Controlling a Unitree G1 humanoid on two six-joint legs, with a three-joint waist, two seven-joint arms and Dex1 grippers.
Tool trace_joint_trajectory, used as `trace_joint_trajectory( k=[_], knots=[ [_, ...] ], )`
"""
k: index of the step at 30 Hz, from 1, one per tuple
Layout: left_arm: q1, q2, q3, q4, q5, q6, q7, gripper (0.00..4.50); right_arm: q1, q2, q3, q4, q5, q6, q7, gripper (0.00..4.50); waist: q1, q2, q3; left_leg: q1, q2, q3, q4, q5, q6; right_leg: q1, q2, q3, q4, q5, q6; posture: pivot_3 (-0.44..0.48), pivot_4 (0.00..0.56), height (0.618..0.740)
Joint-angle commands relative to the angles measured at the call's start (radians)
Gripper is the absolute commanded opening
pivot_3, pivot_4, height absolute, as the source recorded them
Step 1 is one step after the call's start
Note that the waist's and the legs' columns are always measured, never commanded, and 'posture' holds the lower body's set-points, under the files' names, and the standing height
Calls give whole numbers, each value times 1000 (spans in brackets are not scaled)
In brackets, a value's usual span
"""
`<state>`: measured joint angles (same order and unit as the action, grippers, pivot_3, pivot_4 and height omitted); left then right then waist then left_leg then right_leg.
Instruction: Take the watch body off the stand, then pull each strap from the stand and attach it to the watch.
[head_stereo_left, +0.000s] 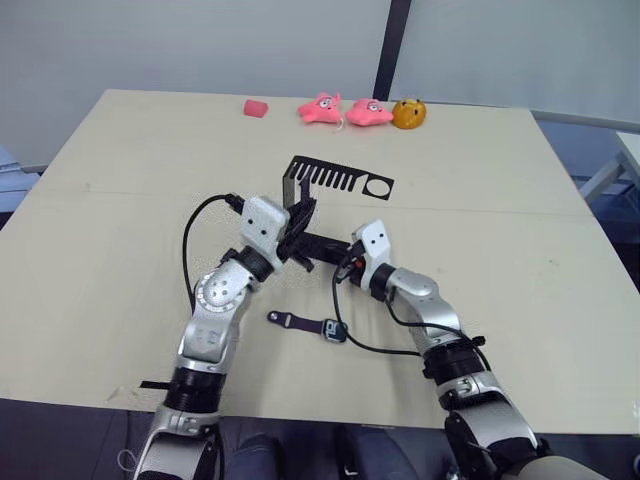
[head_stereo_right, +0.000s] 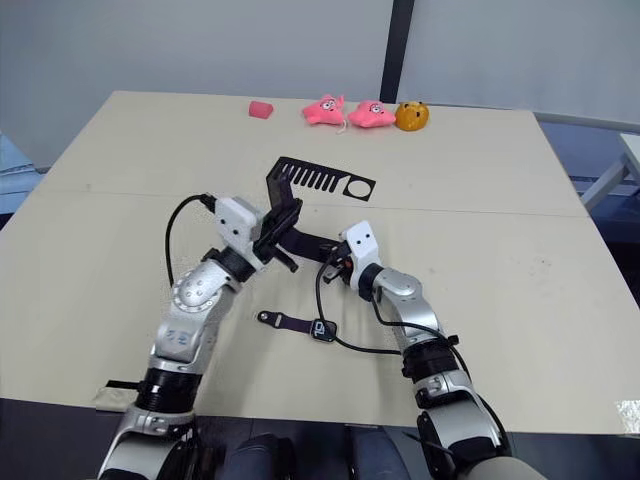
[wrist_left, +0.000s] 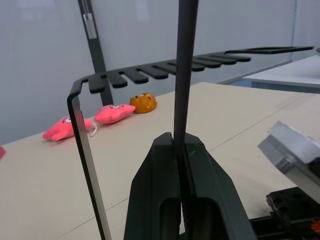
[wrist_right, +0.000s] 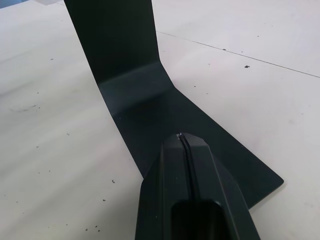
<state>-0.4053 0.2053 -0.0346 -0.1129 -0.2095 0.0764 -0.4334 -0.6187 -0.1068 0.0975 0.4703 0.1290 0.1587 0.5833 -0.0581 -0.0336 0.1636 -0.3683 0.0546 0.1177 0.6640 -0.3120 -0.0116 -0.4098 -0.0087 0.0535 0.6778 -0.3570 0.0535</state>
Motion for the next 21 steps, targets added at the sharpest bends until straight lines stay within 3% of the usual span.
trace_joint_trajectory(
  k=[1,6,12,17,21],
  knots=[
    [18,44,64,-66,-154,43,-114,47,21,8,-11,14,4,13,-17,0,-1,0,0,0,0,0,0,0,0,0,0,0,0,0,0,0,150,740],
    [16,252,206,-61,-488,311,-376,47,88,-11,-19,-170,75,0,61,0,-4,0,0,-1,1,-1,-1,0,0,-1,1,0,0,0,0,0,150,740],
    [-18,602,209,84,-587,552,-747,47,263,-144,-68,-542,238,141,168,0,-3,2,1,-3,0,-1,-2,0,0,-1,0,-1,-3,0,-1,0,150,740],
    [-75,713,112,165,-572,692,-922,47,471,-276,-168,-846,501,352,211,0,5,2,1,-3,0,-4,-2,-1,1,1,-1,-3,-5,0,-1,0,150,740],
    [-99,724,31,121,-607,843,-969,47,585,-280,-247,-1019,821,568,67,0,-1,1,2,-3,0,-4,-3,-1,1,1,-1,-3,-5,-1,-1,0,150,740]
  ],
)
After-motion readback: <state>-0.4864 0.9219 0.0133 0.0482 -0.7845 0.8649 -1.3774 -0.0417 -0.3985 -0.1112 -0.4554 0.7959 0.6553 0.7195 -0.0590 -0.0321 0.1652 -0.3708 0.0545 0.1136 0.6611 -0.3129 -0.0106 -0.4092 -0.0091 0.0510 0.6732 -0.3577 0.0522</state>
